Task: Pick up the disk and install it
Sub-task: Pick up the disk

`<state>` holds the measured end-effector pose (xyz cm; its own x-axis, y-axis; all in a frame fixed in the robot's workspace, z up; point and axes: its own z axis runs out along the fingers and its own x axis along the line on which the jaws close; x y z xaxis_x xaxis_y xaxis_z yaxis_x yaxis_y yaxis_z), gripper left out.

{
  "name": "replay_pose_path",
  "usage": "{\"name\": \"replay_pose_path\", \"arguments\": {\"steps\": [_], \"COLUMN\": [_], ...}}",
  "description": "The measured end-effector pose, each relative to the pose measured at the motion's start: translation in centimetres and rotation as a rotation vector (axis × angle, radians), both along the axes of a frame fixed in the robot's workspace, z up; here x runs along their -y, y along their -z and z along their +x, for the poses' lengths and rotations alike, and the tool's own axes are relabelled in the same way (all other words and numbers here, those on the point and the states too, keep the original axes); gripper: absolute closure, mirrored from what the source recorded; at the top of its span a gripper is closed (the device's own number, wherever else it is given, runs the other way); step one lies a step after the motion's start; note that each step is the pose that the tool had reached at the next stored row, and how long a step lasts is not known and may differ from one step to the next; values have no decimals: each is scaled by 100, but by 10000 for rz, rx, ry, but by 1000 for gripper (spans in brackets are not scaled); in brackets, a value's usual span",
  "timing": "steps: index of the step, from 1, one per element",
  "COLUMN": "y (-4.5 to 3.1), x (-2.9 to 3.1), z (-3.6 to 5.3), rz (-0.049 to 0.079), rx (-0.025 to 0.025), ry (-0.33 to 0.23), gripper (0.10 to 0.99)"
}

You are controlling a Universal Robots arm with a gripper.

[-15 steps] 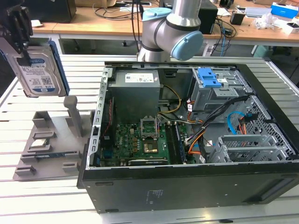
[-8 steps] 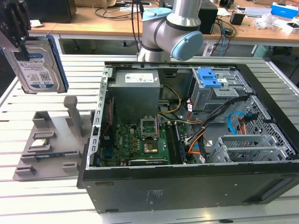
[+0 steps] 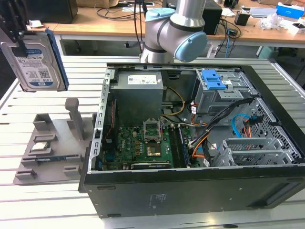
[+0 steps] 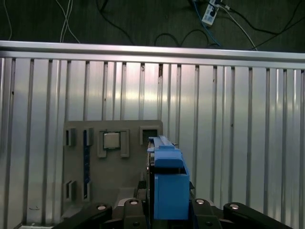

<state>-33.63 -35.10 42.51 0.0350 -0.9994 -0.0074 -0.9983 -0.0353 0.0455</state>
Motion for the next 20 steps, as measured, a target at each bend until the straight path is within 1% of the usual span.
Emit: {"name": "replay_pose_path", "arguments": {"steps": [4,12,14,17,18,20], "y": [-60,-224,-294,-372,-419,-462], "x": [-4,-14,-18,-24,-28,-31], "z": [0,1,1,1,1,1], "rz": [0,0,0,0,0,0], "rx": [1,1,1,1,0,0], "ry": [0,0,0,0,-1,-1], "gripper": [725,725,725,725,725,725]}}
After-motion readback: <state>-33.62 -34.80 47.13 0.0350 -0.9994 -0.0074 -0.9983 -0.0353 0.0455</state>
